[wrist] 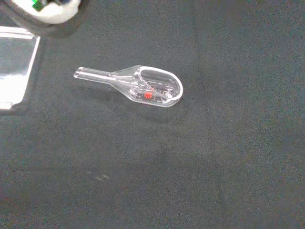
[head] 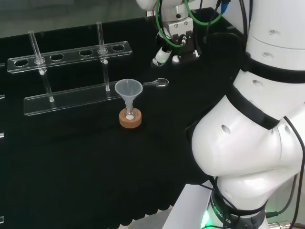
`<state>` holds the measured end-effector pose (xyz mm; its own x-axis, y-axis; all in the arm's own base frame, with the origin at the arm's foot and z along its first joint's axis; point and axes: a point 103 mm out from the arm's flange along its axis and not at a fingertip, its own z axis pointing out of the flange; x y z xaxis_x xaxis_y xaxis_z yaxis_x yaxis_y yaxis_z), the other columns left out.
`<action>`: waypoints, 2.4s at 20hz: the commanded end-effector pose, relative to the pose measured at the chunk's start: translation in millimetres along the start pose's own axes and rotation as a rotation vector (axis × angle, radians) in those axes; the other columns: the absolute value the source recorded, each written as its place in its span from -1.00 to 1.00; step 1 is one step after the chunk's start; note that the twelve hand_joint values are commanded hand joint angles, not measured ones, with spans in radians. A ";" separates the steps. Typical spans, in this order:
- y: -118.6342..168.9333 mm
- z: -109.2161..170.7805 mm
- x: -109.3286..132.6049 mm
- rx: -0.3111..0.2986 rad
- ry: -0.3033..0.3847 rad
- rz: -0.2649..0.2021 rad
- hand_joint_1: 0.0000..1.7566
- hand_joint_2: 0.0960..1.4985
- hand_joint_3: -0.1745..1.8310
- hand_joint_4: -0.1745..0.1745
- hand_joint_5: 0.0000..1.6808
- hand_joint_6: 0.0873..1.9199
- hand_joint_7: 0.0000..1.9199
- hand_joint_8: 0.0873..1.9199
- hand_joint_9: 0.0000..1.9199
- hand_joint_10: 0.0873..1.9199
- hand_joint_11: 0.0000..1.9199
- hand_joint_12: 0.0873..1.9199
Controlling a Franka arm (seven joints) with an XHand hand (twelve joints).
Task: Remove the funnel from the round-bottom flask.
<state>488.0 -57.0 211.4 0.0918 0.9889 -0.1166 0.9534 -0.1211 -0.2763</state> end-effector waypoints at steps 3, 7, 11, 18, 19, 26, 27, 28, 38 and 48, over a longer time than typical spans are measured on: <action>-38.7 -15.0 16.6 -0.007 0.000 0.035 -0.16 -0.23 -0.43 -0.16 -0.54 -0.99 -0.82 -0.40 -0.63 -0.39 -0.83 0.45; -62.8 -21.7 27.6 -0.002 0.020 0.038 -0.19 -0.23 -0.43 -0.15 -0.55 -1.00 -0.81 -0.39 -0.62 -0.39 -0.83 0.45; -87.8 -28.5 43.5 0.006 0.026 0.028 -0.25 -0.22 -0.44 -0.05 -0.57 -1.00 -0.82 -0.40 -0.63 -0.38 -0.80 0.47; -136.4 -38.0 80.1 0.025 0.012 -0.031 -0.34 -0.22 -0.47 -0.03 -0.63 -1.00 -0.86 -0.40 -0.65 -0.34 -0.75 0.50; -142.1 -38.4 83.5 0.028 0.008 -0.033 -0.34 -0.21 -0.48 -0.03 -0.64 -1.00 -0.86 -0.40 -0.65 -0.34 -0.75 0.51; -169.8 -37.4 106.9 0.050 -0.011 -0.060 -0.34 -0.21 -0.49 -0.04 -0.66 -1.00 -0.90 -0.40 -0.66 -0.33 -0.73 0.51; -171.7 -37.1 109.7 0.053 -0.009 -0.065 -0.34 -0.21 -0.49 -0.04 -0.66 -1.00 -0.91 -0.41 -0.66 -0.33 -0.73 0.51; -173.8 -36.2 112.7 0.057 -0.006 -0.070 -0.33 -0.21 -0.50 -0.03 -0.67 -1.00 -0.92 -0.41 -0.67 -0.33 -0.73 0.51; -173.3 -20.4 126.9 0.101 -0.004 -0.103 -0.27 -0.21 -0.56 0.02 -0.86 -1.00 -1.00 -0.53 -0.78 -0.27 -0.70 0.52; -154.6 -5.1 145.3 0.172 -0.034 -0.134 -0.19 -0.22 -0.59 0.07 -0.92 -1.00 -1.00 -0.78 -0.91 -0.22 -0.69 0.53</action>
<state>347.3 98.1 252.0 -0.0254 0.9956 -0.0900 0.9066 -0.0150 -0.4218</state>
